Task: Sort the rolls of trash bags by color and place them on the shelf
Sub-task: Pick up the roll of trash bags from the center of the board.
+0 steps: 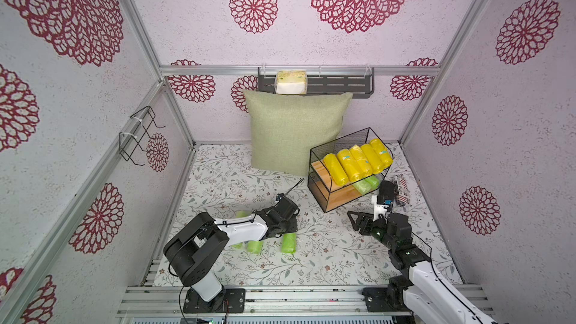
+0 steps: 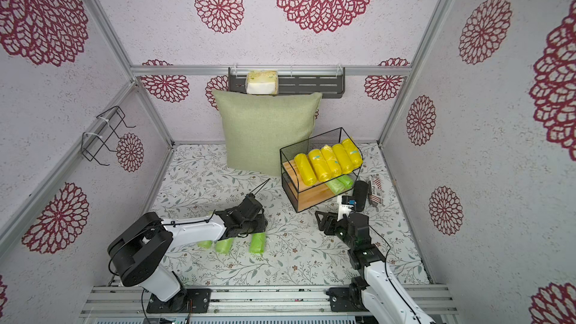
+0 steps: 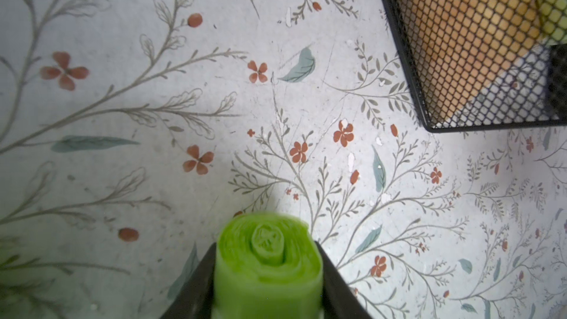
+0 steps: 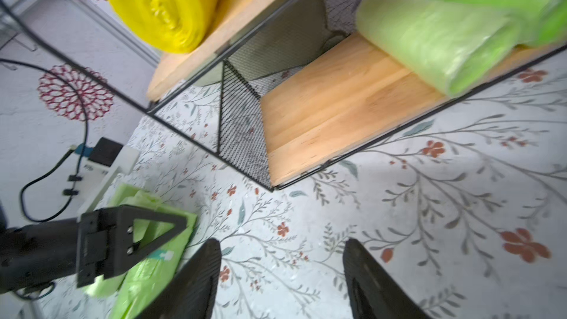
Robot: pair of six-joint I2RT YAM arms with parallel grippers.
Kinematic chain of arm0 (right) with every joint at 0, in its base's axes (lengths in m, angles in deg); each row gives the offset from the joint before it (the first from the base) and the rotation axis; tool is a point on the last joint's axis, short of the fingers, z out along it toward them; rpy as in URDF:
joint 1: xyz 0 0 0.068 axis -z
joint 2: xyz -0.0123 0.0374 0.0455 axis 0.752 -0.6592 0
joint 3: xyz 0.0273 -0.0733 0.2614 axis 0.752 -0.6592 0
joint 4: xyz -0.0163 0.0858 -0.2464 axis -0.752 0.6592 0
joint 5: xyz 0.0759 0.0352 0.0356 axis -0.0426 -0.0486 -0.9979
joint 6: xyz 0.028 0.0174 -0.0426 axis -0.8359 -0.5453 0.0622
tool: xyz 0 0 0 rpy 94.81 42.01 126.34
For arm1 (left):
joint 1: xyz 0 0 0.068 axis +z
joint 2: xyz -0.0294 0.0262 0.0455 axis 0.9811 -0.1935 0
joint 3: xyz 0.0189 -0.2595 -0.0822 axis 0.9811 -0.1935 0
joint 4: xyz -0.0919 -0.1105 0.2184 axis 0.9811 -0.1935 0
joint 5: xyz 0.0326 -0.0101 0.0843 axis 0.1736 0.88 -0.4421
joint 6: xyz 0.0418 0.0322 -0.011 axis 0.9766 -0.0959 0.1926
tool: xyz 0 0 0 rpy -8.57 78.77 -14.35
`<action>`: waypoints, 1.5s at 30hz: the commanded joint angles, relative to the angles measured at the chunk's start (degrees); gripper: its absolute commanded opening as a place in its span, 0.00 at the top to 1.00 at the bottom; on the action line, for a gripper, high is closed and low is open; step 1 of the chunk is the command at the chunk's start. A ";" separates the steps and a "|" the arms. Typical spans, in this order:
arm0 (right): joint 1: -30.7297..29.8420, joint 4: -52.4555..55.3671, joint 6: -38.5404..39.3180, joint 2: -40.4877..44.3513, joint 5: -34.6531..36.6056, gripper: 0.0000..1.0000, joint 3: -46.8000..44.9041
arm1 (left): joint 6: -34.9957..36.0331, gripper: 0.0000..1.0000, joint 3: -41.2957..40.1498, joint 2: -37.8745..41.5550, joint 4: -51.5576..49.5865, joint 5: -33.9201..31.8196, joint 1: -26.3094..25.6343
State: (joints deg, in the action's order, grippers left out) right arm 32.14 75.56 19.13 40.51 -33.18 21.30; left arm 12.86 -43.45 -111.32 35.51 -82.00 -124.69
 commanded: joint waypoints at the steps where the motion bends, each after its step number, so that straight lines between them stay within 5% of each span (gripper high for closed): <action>1: -4.73 -5.40 -5.68 1.68 -3.85 0.29 0.33 | -1.62 0.63 -0.61 6.74 6.30 -1.25 0.23; 5: -13.59 -17.35 -13.66 2.07 0.42 0.25 -1.15 | -5.76 0.65 -1.09 13.44 13.42 -3.24 0.32; 12: -26.17 -30.30 -15.32 -7.35 9.00 0.11 3.85 | -12.10 0.67 -0.12 18.16 25.22 -6.51 0.24; 19: -31.55 -43.53 -16.22 -17.18 11.69 0.02 7.18 | -17.02 0.66 0.11 19.01 29.62 -9.54 -0.21; 26: -34.16 -48.46 -14.54 -23.30 18.48 0.04 8.61 | -20.26 0.65 -2.36 20.24 34.68 -10.89 -0.26; 30: -34.90 -53.21 -14.19 -27.94 18.49 0.12 10.32 | -21.81 0.64 -3.63 20.24 37.10 -10.49 -0.21; 39: -35.52 -58.92 -12.69 -32.43 17.80 0.56 11.48 | -24.67 0.59 -5.26 19.62 39.29 -9.14 0.52; 45: -33.87 -49.93 -10.01 -26.80 16.97 0.70 10.73 | -24.34 0.36 -6.74 20.00 38.15 -6.87 3.65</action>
State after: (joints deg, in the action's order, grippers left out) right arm -2.74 24.28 6.39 9.16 -15.65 31.05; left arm -11.70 -49.42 -92.61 72.23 -90.24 -122.83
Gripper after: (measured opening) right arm 0.378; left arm 0.615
